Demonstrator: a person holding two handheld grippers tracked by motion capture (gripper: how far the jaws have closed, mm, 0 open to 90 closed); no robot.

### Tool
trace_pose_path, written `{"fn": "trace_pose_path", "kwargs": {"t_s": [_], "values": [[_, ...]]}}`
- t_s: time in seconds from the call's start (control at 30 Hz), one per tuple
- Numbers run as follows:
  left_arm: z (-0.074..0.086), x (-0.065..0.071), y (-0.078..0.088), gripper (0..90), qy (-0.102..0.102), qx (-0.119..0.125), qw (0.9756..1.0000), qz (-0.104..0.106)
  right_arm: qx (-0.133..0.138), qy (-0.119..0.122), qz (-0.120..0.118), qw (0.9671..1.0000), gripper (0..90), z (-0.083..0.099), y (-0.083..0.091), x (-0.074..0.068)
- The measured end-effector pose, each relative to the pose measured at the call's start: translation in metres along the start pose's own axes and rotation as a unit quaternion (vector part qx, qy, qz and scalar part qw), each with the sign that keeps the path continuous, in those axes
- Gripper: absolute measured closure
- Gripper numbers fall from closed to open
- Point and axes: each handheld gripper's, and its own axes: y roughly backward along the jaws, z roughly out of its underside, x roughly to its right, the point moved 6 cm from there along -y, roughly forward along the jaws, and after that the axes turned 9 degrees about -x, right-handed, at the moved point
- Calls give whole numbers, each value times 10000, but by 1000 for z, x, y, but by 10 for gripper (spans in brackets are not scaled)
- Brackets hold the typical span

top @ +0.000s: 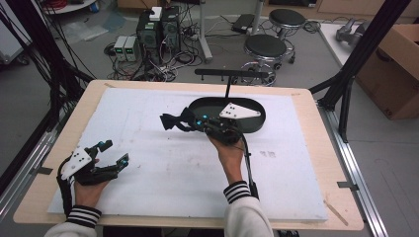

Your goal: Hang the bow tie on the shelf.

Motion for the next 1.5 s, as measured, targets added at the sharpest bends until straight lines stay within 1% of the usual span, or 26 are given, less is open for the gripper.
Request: {"fn": "trace_pose_path", "kwargs": {"t_s": [0.03, 0.07, 0.13, 0.23, 0.4, 0.47, 0.57, 0.6, 0.67, 0.77, 0.8, 0.87, 0.9, 1.0, 1.1, 1.27, 1.37, 1.5], "values": [[0, 0, 0, 190, 0, -1, 10000, -2, 187, -18, -2, 9998, 882, -3, 2, 0], [0, 0, 0, 190, -1, 3, 10000, -5, 281, -41, 4, 9996, 882, -5, 4, 1], [0, 0, 0, 190, 0, 3, 10000, -4, 450, -175, 31, 9988, 882, -7, 8, 5], [0, 0, 0, 190, 0, 1, 10000, 0, 539, -183, 92, 9983, 882, -8, 14, 10], [0, 0, 0, 190, -9, -2, 10000, -8, 727, -302, 72, 9969, 882, -10, 23, 16], [0, 0, 0, 190, -1, -6, 10000, -8, 804, -306, 109, 9962, 882, -11, 27, 21], [0, 0, 0, 190, -10, -3, 10000, -7, 912, -345, 158, 9951, 883, -12, 33, 26], [0, 0, 0, 190, 0, -4, 10000, -8, 1015, -426, 192, 9937, 883, -12, 37, 32], [0, 0, 0, 190, -1, -6, 10000, -7, 1046, -446, 211, 9933, 883, -12, 38, 33], [0, 0, 0, 190, 4, 4, 10000, -7, 1156, -502, 297, 9916, 883, -14, 44, 41], [0, 0, 0, 190, 8, 5, 10000, -7, 1141, -494, 315, 9917, 883, -14, 46, 43], [0, 0, 0, 190, 15, 9, 10000, -9, 1188, -456, 377, 9912, 883, -21, 51, 48], [0, 0, 0, 190, 13, 8, 10000, -10, 1188, -456, 377, 9912, 883, -21, 51, 48], [0, 0, 0, 190, 11, 6, 10000, -8, 1264, -411, 422, 9902, 883, -29, 55, 51], [0, 0, 0, 190, 5, 5, 10000, -7, 1297, -417, 473, 9895, 883, -35, 57, 54], [0, 0, 0, 190, -1, 3, 10000, -5, 1313, -407, 574, 9888, 883, -39, 58, 61], [0, 0, 0, 190, 0, 4, 10000, -5, 1399, -453, 633, 9871, 883, -40, 60, 66], [0, 0, 0, 190, 4, 8, 10000, -6, 1421, -527, 721, 9858, 883, -37, 63, 74]]}}
